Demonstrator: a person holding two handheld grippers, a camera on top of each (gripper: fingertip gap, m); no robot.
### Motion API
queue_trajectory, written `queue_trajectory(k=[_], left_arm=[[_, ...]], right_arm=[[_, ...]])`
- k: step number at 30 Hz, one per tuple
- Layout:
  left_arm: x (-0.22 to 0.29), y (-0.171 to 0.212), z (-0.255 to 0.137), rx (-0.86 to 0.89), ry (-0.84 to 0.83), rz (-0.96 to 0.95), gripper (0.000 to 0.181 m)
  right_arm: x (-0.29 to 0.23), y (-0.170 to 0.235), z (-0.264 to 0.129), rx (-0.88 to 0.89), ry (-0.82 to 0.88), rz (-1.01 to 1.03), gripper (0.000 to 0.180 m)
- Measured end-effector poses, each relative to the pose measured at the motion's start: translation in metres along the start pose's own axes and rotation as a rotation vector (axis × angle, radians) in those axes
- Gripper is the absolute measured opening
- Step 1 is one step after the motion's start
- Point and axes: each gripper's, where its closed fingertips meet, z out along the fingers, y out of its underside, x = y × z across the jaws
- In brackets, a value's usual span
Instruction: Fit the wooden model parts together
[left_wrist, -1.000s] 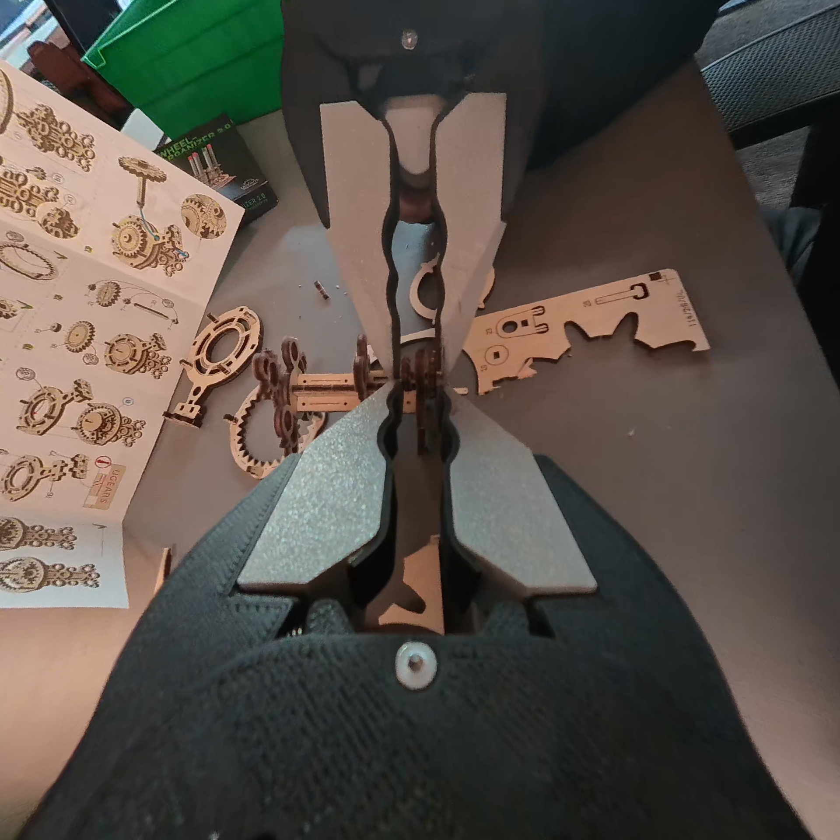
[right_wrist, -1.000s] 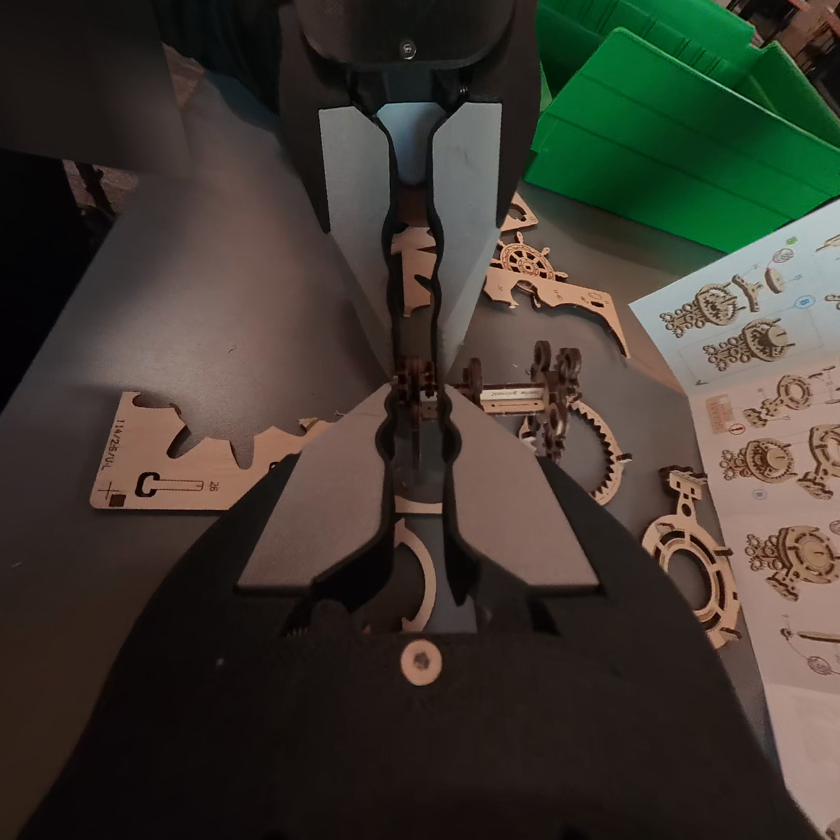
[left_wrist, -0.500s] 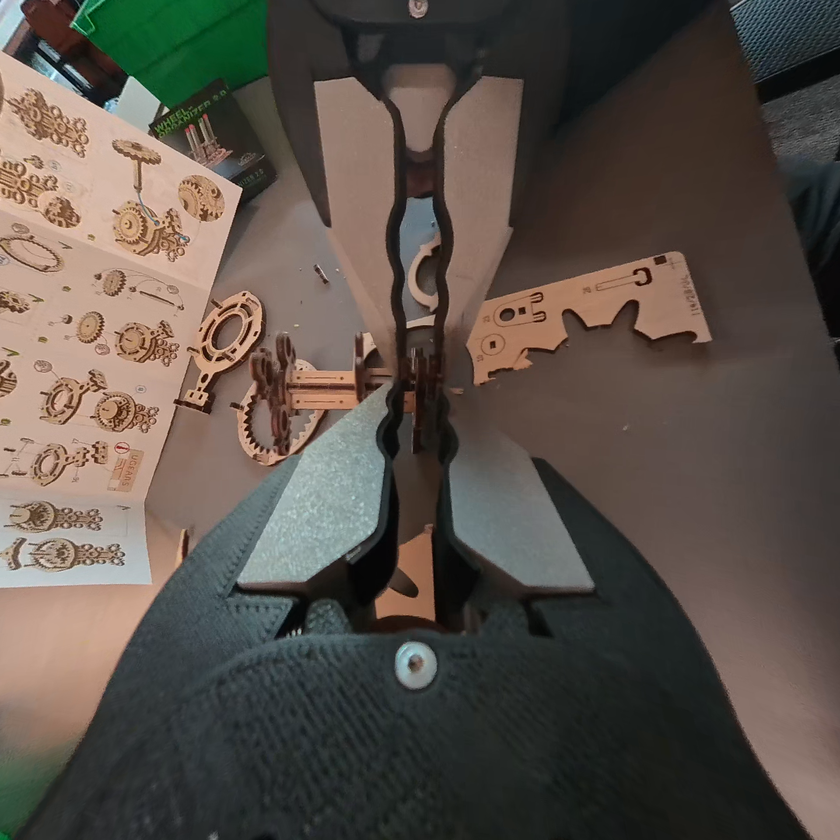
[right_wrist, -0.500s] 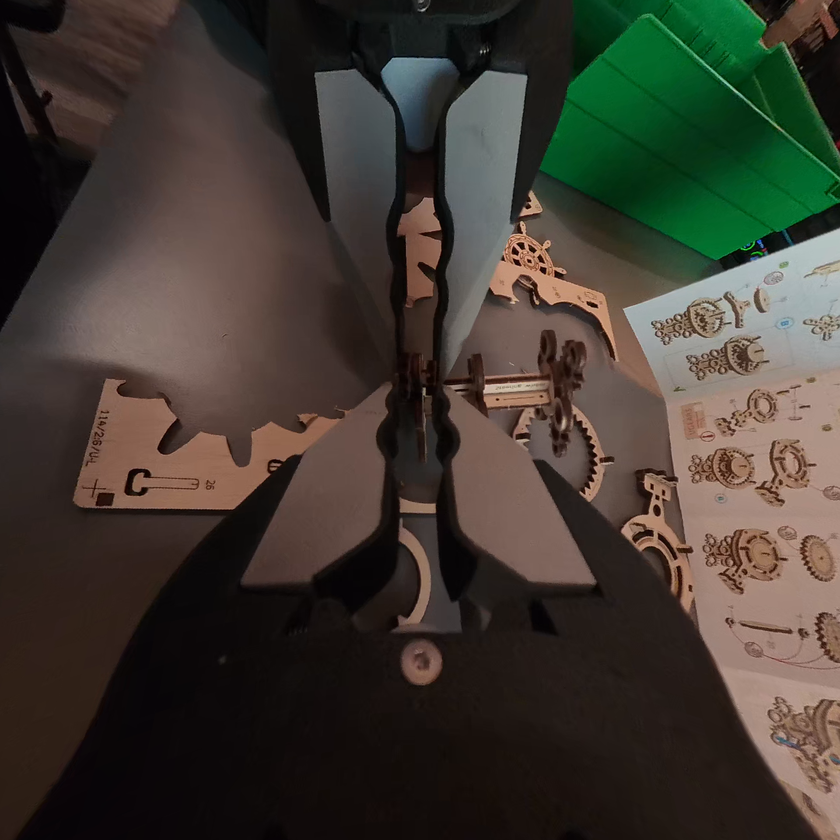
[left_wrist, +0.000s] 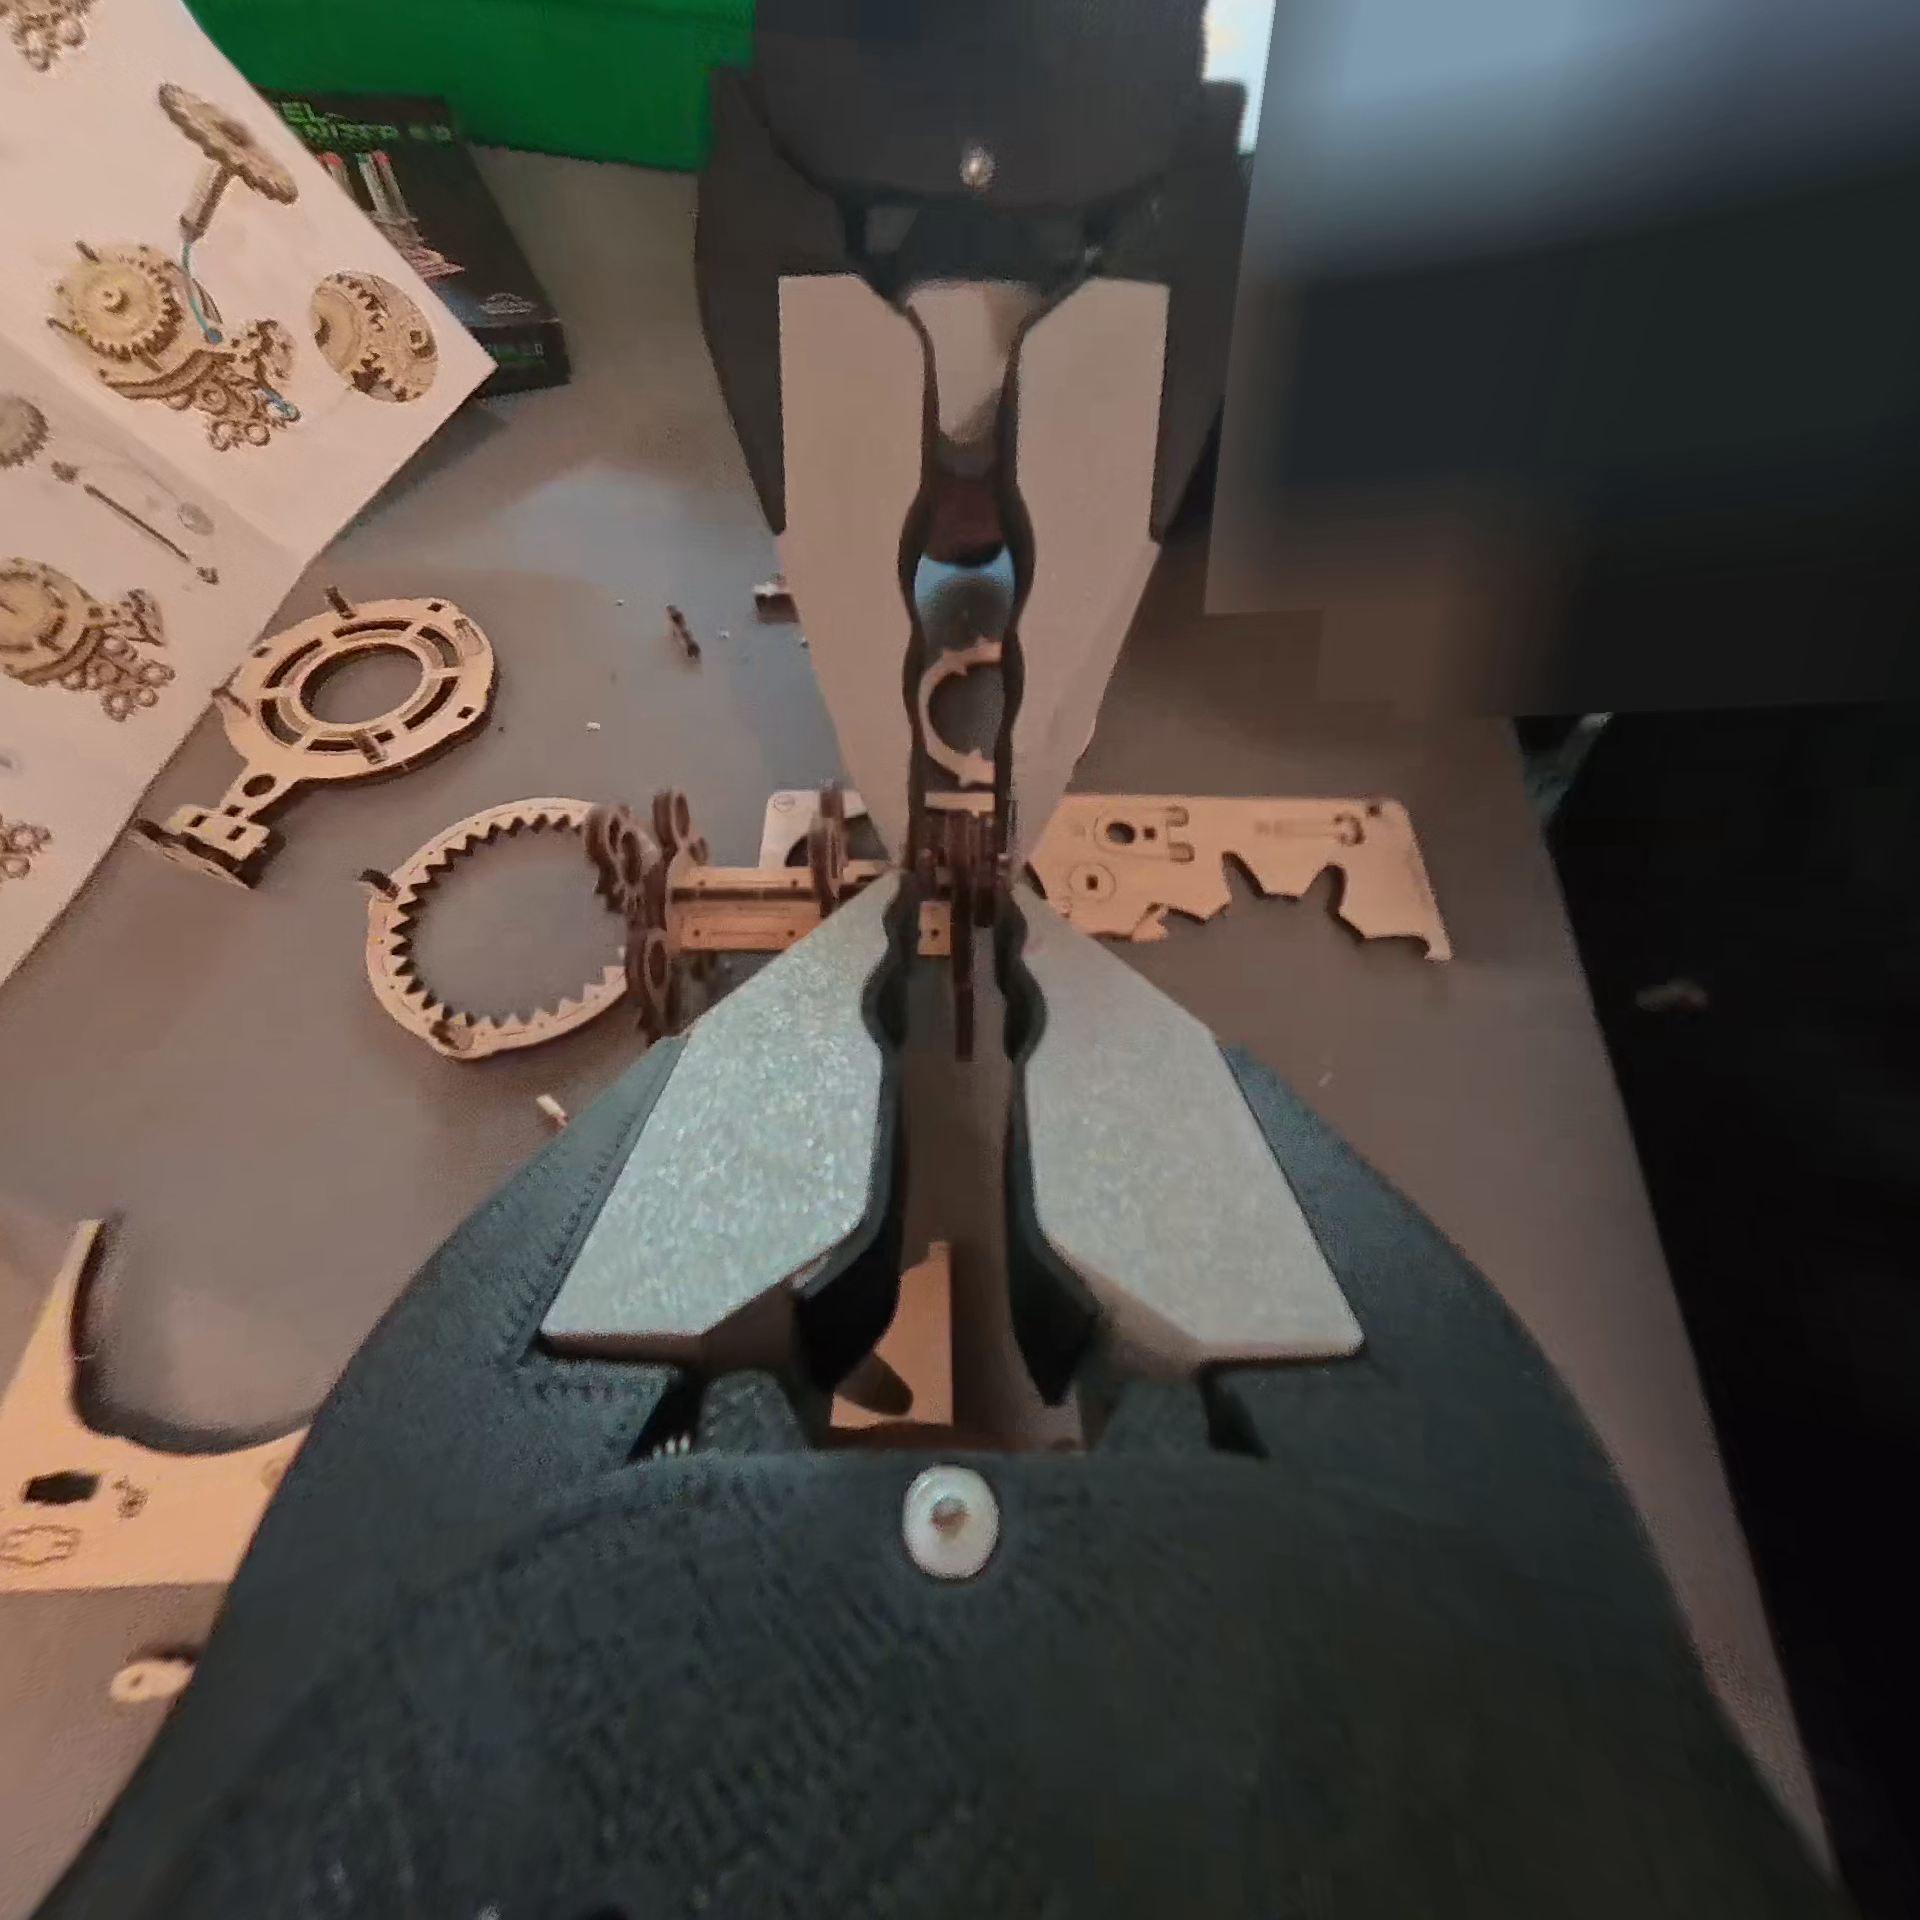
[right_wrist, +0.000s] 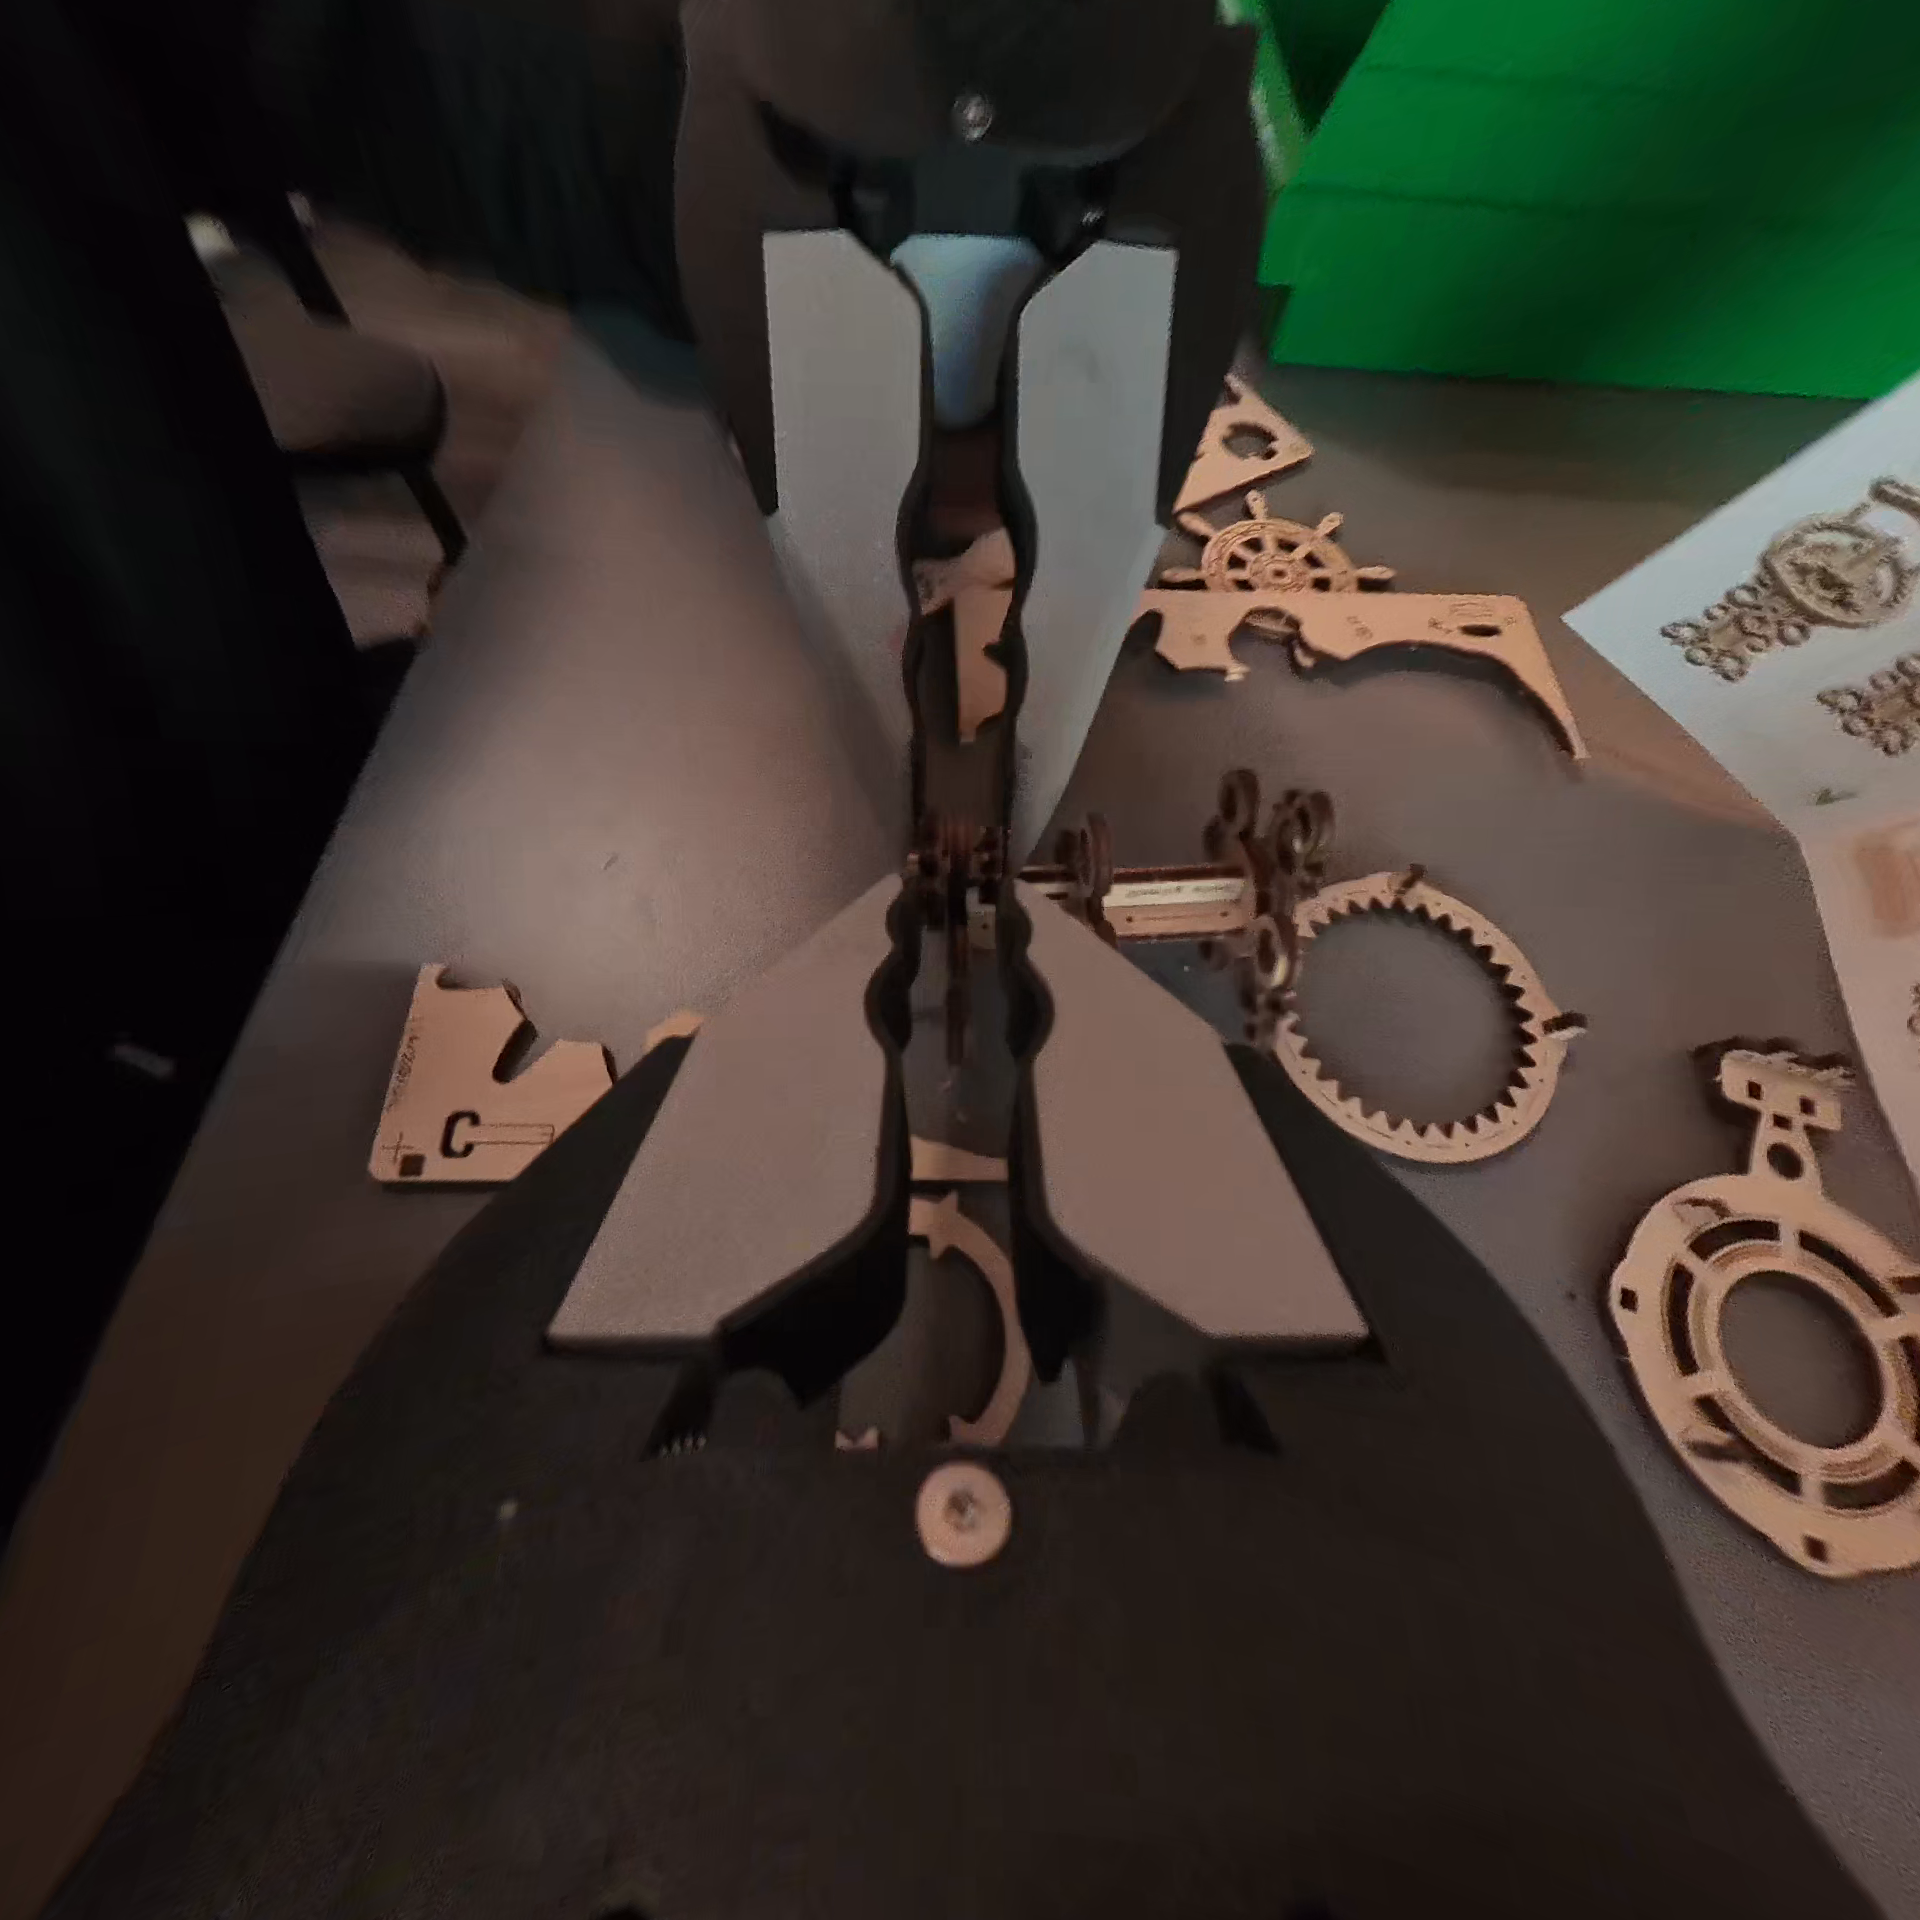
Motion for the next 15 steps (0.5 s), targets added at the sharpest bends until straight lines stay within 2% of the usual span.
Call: queue_trajectory(k=[4,6,8,10,12,13,15], left_arm=[[-0.011,-0.009,-0.005,0.06,0.023,-0.093,0.015],[-0.018,0.001,-0.005,0.003,-0.004,-0.095,0.027],[-0.024,0.004,-0.007,-0.01,-0.048,-0.07,0.028],[-0.025,0.005,-0.007,-0.02,-0.076,-0.044,0.026],[-0.021,0.002,-0.004,-0.015,-0.066,-0.049,0.016],[-0.018,0.0,-0.002,-0.012,-0.051,-0.062,0.005],[-0.018,-0.003,-0.001,-0.002,-0.044,-0.101,0.002]], right_arm=[[0.01,-0.009,-0.009,0.135,-0.125,0.276,0.011],[0.019,-0.014,-0.016,0.208,-0.175,0.42,0.011],[0.022,-0.015,-0.021,0.259,-0.253,0.579,0.01],[0.024,-0.016,-0.022,0.296,-0.33,0.726,0.011],[0.027,-0.018,-0.023,0.336,-0.371,0.817,0.012],[0.03,-0.019,-0.023,0.352,-0.37,0.839,0.012],[0.033,-0.019,-0.024,0.364,-0.348,0.835,0.012]])
